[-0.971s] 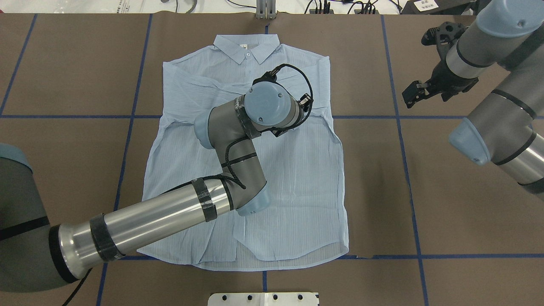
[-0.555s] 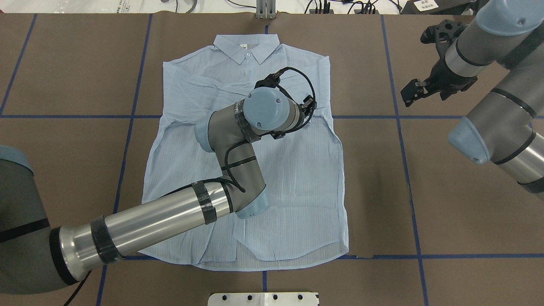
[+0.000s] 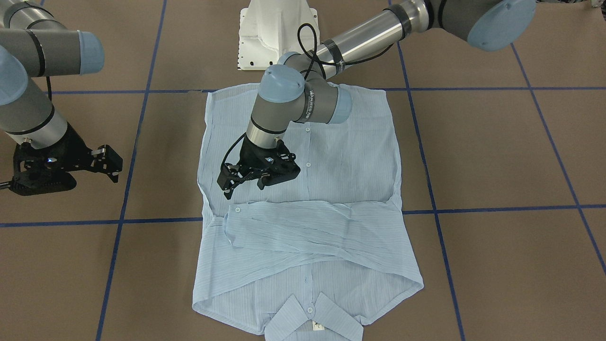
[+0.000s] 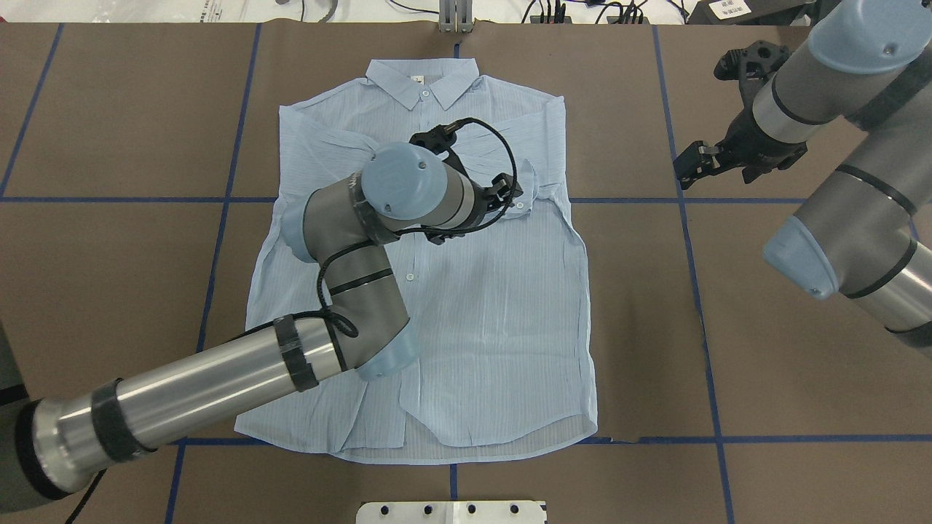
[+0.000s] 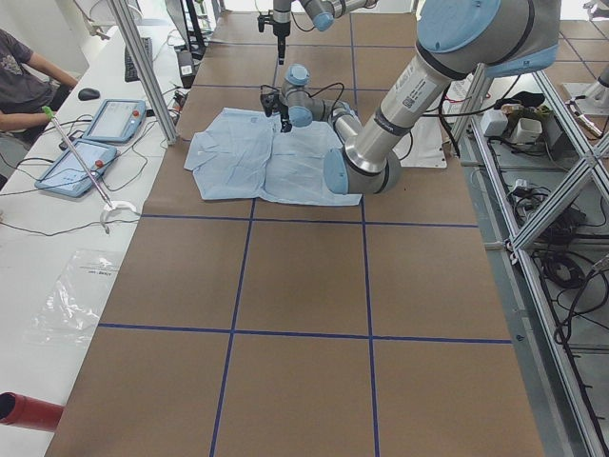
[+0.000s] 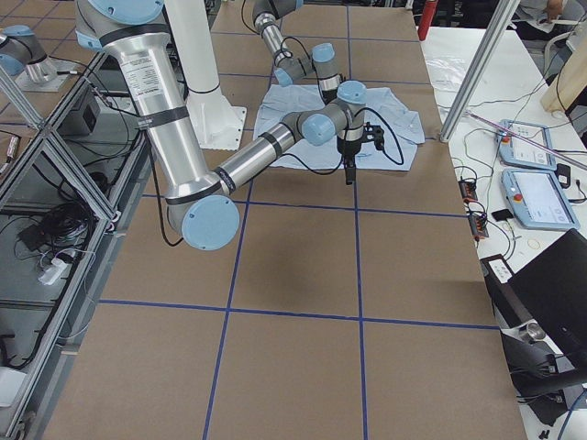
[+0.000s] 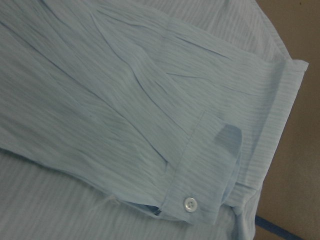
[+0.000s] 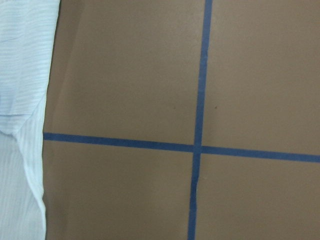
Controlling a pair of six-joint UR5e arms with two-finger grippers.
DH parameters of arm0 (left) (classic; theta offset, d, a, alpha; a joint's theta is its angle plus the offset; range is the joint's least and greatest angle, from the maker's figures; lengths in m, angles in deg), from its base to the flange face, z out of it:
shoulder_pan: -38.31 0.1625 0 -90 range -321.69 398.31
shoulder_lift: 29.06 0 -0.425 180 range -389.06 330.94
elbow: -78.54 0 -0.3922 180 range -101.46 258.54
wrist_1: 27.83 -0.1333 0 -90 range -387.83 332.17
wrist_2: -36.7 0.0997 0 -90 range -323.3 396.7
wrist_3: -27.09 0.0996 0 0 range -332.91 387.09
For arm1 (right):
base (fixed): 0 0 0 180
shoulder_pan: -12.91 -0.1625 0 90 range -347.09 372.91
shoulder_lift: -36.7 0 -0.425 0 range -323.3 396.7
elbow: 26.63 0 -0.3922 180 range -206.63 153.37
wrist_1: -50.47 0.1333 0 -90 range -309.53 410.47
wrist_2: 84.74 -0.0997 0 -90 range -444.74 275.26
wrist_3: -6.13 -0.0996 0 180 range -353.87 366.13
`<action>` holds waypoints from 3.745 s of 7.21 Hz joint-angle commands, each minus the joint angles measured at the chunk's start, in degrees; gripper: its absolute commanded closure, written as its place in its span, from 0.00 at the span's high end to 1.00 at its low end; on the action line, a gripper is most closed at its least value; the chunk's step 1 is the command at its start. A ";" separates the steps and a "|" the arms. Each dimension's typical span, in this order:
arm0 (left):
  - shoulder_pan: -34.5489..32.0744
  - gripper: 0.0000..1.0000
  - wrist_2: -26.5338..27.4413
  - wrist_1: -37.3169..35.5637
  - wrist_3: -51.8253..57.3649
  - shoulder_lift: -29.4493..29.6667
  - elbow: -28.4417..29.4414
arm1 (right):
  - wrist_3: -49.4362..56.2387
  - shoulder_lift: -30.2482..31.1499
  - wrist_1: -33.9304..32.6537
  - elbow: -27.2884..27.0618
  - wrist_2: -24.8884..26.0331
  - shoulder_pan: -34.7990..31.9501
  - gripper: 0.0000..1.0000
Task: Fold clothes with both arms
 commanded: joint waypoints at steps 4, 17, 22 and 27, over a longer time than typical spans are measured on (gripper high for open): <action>-1.22 1.00 -4.72 -10.52 16.75 -29.65 -34.34 | -35.82 6.37 9.08 -8.99 22.10 26.96 1.00; -1.31 1.00 -4.63 -9.64 21.60 -37.86 -38.33 | -37.28 8.22 9.26 -8.90 19.81 38.98 0.81; -1.22 1.00 -4.63 -9.64 21.60 -37.86 -38.15 | -37.28 8.04 9.17 -8.73 19.36 38.98 0.66; -1.22 1.00 -4.55 -9.64 21.34 -37.77 -38.24 | -37.28 8.13 9.17 -8.64 19.10 38.89 0.38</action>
